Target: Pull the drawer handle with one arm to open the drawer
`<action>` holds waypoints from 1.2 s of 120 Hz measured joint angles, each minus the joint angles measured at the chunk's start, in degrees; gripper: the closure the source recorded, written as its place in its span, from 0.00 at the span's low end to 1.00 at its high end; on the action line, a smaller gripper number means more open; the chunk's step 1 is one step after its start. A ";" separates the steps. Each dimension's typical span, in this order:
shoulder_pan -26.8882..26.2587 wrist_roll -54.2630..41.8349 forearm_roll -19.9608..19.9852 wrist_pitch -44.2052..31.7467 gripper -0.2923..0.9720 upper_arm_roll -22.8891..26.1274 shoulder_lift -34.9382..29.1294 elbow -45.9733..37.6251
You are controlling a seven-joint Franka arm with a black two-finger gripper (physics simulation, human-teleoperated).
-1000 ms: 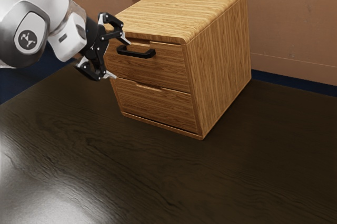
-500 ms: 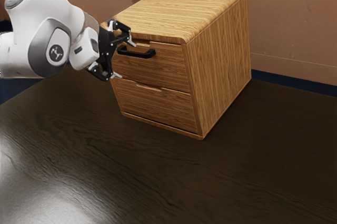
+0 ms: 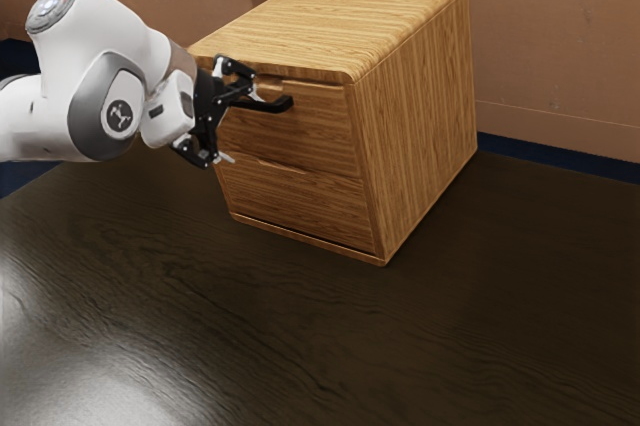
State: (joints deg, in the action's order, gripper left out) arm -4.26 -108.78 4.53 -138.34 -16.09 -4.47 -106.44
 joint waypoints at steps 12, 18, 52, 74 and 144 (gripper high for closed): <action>0.10 -0.28 -0.11 0.11 0.25 0.00 -2.15 -2.33; 0.41 -0.41 -0.20 0.17 0.26 -0.01 -3.55 -3.76; 0.97 -0.96 1.31 -0.33 0.30 -1.66 -8.80 -8.95; 0.95 -1.25 4.21 -0.93 0.22 -3.24 -10.35 -10.76; 0.07 -3.52 4.28 -0.19 0.28 -5.33 -22.05 -20.36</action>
State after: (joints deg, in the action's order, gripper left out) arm -4.19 -112.31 8.81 -138.53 -21.43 -26.52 -126.80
